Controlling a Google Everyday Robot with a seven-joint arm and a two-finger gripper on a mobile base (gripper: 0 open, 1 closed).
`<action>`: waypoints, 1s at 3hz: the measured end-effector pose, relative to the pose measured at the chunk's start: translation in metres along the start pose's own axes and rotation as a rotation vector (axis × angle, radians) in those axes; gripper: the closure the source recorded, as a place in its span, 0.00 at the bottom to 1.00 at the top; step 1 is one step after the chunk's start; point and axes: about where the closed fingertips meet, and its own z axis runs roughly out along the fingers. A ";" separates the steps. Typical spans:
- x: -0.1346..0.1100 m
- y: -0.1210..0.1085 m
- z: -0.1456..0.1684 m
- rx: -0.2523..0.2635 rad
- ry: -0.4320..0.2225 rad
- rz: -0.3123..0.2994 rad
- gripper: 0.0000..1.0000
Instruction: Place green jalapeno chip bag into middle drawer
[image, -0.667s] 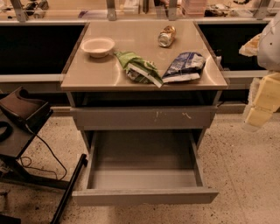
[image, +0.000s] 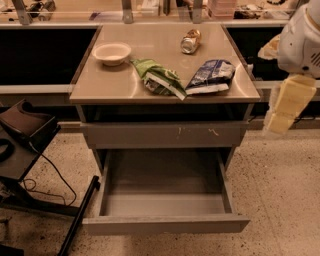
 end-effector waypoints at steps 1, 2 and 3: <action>-0.022 -0.046 0.022 -0.010 -0.046 -0.038 0.00; -0.059 -0.092 0.045 -0.019 -0.098 -0.097 0.00; -0.085 -0.127 0.062 -0.016 -0.126 -0.114 0.00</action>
Offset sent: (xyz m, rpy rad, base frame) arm 0.1756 0.0808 -0.0086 0.1059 -0.0209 0.2128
